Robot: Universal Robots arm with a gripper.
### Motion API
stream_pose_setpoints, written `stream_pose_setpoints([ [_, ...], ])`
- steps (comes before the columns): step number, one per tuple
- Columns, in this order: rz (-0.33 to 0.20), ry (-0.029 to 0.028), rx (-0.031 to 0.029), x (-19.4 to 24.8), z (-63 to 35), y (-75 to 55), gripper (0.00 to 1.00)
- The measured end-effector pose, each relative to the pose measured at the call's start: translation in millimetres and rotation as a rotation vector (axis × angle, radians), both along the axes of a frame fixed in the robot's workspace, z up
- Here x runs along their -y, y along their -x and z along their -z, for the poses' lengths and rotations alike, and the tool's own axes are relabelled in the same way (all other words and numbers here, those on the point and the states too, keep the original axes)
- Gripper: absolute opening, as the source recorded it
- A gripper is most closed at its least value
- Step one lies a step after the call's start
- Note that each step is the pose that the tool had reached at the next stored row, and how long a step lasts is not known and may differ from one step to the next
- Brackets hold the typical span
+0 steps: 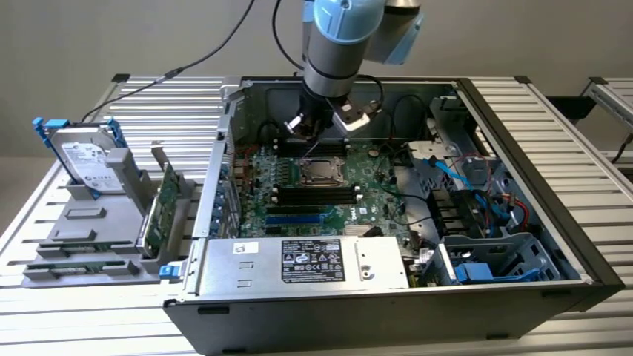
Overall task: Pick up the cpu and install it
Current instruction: 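Install the first cpu locking lever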
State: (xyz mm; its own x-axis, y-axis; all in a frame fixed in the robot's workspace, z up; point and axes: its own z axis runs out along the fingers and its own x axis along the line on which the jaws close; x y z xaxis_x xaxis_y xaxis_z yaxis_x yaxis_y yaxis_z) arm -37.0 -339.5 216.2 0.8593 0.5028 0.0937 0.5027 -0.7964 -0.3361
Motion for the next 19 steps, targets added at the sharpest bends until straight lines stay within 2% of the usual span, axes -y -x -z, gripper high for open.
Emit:
stream_pose_setpoints([
  [2,0.000,0.0003,-0.0157,-0.2,-0.9,1.5,0.11],
  [4,0.000,0.0001,-0.0221,-0.2,-2.7,1.8,0.11],
  [12,0.000,-0.0005,-0.0229,0.7,-3.7,0.2,0.11],
  [16,0.000,-0.0034,-0.0229,5.4,-4.1,-0.8,0.11],
  [17,0.000,-0.0054,-0.0229,8.0,-4.3,-1.3,0.11],
  [19,0.000,-0.0064,-0.0229,9.2,-4.3,-1.7,0.11],
])
